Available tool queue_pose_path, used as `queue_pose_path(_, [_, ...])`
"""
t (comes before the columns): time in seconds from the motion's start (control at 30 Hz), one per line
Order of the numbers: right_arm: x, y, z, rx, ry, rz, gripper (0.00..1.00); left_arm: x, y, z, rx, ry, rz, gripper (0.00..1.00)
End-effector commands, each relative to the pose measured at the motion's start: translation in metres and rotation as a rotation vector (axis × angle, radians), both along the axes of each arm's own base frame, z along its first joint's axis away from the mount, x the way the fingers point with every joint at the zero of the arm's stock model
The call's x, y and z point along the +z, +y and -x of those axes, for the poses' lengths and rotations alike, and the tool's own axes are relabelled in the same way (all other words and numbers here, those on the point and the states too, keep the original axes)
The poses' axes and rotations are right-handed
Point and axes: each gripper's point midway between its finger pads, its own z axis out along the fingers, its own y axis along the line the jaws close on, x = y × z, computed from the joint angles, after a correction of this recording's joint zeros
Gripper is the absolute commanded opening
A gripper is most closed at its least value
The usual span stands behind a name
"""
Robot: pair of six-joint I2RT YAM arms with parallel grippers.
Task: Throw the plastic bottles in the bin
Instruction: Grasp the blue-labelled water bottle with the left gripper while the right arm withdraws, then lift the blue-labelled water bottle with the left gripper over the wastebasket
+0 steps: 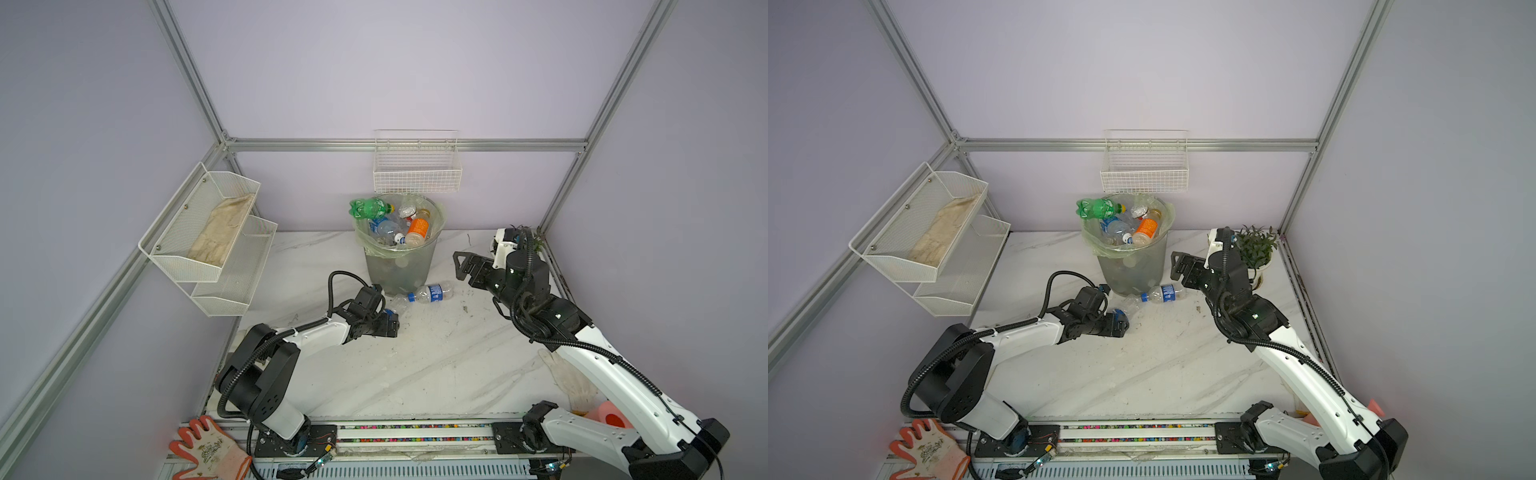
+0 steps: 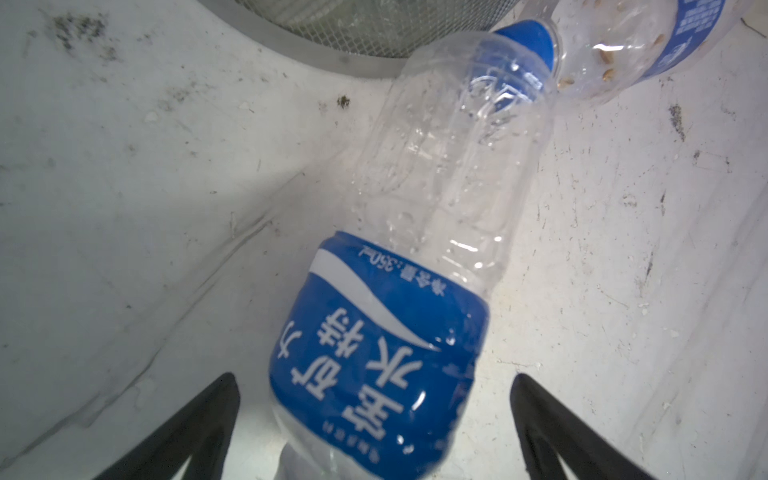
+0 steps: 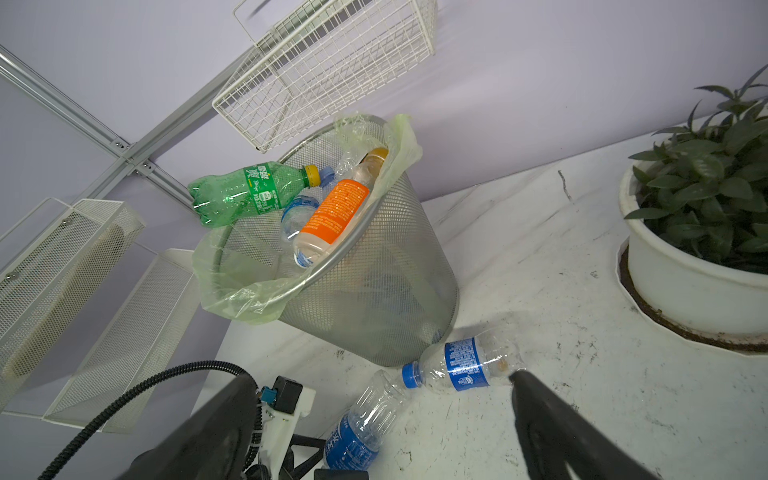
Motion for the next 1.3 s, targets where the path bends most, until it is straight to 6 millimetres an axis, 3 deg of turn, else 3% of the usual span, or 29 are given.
queue_pose_path(0.0, [0.004,-0.006,0.004,-0.014,-0.008,-0.014,0.97,0.033,-0.017,-0.026,-0.013,-0.101,0.035,1.00])
queue_pose_path(0.27, [-0.003,-0.005,0.004,-0.013,0.007,-0.009,0.97,0.028,-0.022,-0.028,-0.026,-0.093,0.027,0.95])
queue_pose_path(0.73, [-0.005,-0.007,0.004,-0.016,0.008,-0.001,0.97,0.029,-0.026,-0.025,-0.054,-0.082,0.011,0.50])
queue_pose_path(1.07, [0.000,-0.011,0.006,-0.024,-0.002,-0.003,0.97,0.051,-0.020,-0.010,-0.068,-0.120,-0.012,0.38])
queue_pose_path(1.23, [0.002,-0.014,0.007,-0.032,-0.007,-0.002,0.97,0.073,-0.012,0.000,-0.066,-0.189,-0.019,0.34])
queue_pose_path(1.27, [0.003,-0.014,0.008,-0.031,-0.008,-0.003,0.97,0.087,-0.009,0.003,-0.065,-0.223,-0.005,0.33])
